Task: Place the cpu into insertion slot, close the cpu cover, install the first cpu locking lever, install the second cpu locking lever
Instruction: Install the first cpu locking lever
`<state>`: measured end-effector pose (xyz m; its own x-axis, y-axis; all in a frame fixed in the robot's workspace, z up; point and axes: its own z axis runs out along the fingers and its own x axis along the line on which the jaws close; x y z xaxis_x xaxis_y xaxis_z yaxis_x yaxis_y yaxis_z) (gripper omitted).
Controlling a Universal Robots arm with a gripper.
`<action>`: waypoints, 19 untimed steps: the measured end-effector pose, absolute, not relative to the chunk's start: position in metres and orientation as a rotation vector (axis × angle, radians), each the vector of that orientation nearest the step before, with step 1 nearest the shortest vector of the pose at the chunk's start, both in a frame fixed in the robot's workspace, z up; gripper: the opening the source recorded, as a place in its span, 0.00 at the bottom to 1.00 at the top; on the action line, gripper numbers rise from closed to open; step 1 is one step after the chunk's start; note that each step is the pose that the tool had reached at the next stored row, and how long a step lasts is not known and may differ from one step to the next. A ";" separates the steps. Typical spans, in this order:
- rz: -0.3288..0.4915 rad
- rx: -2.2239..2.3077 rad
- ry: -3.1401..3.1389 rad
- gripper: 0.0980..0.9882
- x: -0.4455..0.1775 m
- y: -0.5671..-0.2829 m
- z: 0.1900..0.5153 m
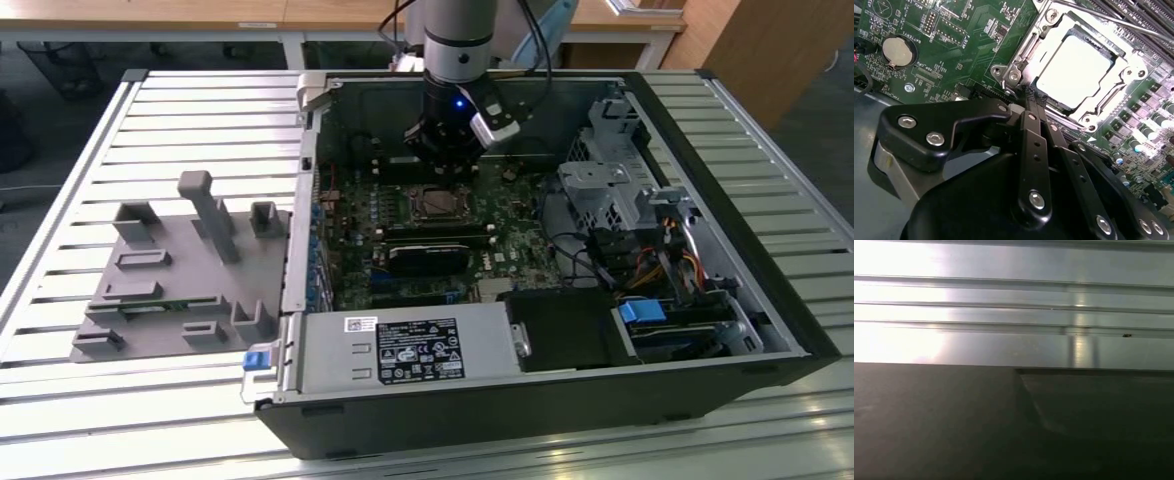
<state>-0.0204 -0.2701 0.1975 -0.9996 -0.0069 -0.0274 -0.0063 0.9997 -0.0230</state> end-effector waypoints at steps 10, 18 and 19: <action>0.006 -0.010 3.113 0.01 -0.020 -0.270 0.198; 0.006 -0.010 3.113 0.01 -0.020 -0.270 0.204; 0.006 -0.010 3.114 0.01 -0.020 -0.270 0.206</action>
